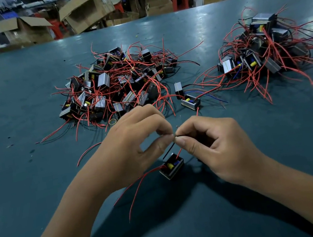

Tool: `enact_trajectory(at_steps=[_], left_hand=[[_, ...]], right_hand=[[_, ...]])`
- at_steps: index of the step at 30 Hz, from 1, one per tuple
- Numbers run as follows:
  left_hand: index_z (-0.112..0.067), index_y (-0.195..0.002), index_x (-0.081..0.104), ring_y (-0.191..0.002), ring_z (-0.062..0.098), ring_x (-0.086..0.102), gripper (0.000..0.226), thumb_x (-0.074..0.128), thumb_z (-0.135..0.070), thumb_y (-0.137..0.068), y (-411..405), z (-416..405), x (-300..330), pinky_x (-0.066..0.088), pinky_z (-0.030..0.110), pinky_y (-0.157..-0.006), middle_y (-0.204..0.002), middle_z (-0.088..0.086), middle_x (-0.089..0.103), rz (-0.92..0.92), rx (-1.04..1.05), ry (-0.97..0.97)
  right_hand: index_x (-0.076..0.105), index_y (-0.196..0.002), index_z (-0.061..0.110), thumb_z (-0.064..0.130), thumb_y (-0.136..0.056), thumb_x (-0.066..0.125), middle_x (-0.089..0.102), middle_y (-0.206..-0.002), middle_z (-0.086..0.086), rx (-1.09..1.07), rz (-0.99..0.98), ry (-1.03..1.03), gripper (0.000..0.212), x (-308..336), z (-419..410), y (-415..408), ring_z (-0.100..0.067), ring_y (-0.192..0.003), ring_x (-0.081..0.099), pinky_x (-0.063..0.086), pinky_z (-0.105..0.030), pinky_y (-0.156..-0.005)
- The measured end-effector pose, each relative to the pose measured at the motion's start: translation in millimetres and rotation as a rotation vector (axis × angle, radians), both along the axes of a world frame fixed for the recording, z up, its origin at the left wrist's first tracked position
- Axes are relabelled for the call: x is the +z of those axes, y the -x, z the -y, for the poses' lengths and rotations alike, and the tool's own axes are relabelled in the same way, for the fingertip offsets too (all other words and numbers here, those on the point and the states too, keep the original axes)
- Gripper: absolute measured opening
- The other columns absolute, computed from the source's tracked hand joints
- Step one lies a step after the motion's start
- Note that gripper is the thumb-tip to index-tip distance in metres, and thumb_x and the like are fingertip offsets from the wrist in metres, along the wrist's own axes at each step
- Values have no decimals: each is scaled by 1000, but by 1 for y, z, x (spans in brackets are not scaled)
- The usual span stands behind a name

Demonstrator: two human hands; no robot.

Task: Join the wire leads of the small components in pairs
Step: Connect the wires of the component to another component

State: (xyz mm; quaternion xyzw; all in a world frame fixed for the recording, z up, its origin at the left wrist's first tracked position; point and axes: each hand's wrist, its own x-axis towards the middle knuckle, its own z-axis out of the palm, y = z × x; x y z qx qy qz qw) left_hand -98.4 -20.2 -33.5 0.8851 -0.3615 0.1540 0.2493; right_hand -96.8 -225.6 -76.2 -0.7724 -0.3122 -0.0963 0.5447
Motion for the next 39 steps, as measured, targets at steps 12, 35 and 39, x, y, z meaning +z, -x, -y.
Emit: enact_trajectory(at_steps=[12, 35, 39], left_hand=[[-25, -83, 70, -68, 25, 50, 9, 65, -27, -89, 3, 1, -3, 40, 36, -64, -75, 1, 61, -493, 102, 404], [-20, -85, 75, -84, 8, 53, 14, 69, -33, -87, 1, 3, -1, 43, 37, -76, -88, -10, 56, 4, 53, 149], [-23, -85, 69, -81, 17, 54, 12, 64, -32, -92, 5, 6, 1, 43, 31, -73, -85, -6, 57, -209, 46, 208]], right_hand=[[68, -86, 18, 25, -92, 64, 57, -65, 14, -59, -20, 1, 10, 1, 2, -1, -2, -57, 49, 38, -14, -56], [68, -87, 15, 16, -93, 67, 56, -66, 16, -31, 42, 6, 6, 3, 1, 4, 0, -59, 50, 35, -8, -58], [68, -88, 13, 18, -93, 65, 57, -72, 15, -104, 197, 83, 7, 5, 2, 4, 3, -66, 52, 35, -7, -63]])
